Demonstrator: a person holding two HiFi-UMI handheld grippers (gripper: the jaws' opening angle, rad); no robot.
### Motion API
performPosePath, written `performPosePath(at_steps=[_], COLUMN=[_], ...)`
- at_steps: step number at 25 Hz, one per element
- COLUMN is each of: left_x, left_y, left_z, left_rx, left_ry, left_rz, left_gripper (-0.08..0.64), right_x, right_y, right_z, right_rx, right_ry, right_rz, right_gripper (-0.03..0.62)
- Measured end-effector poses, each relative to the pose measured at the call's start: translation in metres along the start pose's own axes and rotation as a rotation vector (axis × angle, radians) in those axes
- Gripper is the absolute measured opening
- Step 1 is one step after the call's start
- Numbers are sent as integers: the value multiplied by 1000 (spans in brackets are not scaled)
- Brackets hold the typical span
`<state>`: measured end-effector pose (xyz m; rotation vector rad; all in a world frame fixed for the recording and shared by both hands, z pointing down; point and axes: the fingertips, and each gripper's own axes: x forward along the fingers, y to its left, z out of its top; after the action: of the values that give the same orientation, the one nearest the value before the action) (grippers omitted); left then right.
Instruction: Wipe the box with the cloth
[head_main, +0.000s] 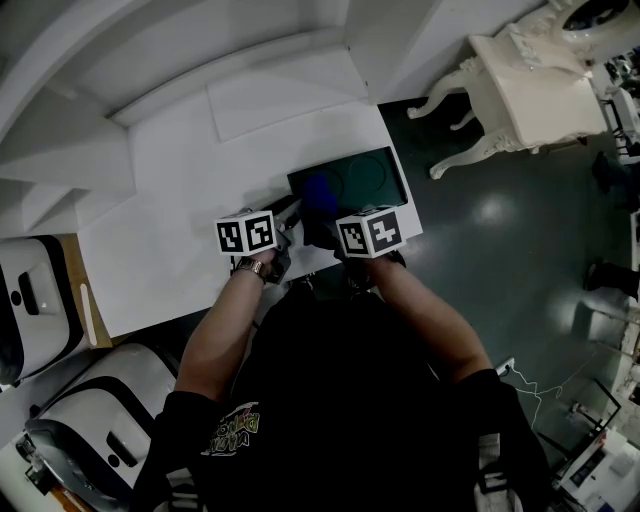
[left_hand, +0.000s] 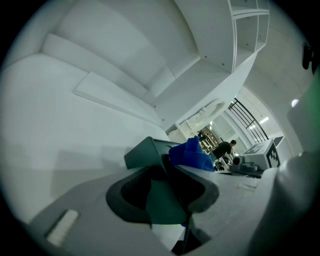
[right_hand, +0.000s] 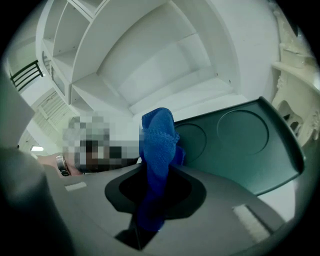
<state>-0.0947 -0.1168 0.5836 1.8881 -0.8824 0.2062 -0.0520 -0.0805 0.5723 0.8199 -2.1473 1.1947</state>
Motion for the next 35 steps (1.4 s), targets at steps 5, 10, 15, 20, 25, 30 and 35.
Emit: performPosePath(at_steps=[5,10,15,20,25,30,35], left_x=[0,0,0,-1,-1,-1,0], left_y=[0,1,0,1,0,1,1], left_z=[0,-1,-1,-1,-1,-1,-1], left_rx=[0,-1,-5,-9,-13,-17,-25], left_ry=[1,2,1,-5,-7,-10,-18], left_rz=[2,3,2,6,7,6,9], left_gripper=[144,144,144,144,144,144,144], right_x=[-9,-28,-49,-69,-85,-98,-109], right_y=[-21,-46,-73,-100,-120,-138,-146], right_z=[0,4,4,3,3,2,-1], right_rx=[34,65,127,207,244,287,300], right_ry=[-21,-50,-95,-149,-176,-202,-219], right_rz=[-30,-84,-124,-152,-179,-205,-211], right_gripper=[96,97,97,97,97,97,94])
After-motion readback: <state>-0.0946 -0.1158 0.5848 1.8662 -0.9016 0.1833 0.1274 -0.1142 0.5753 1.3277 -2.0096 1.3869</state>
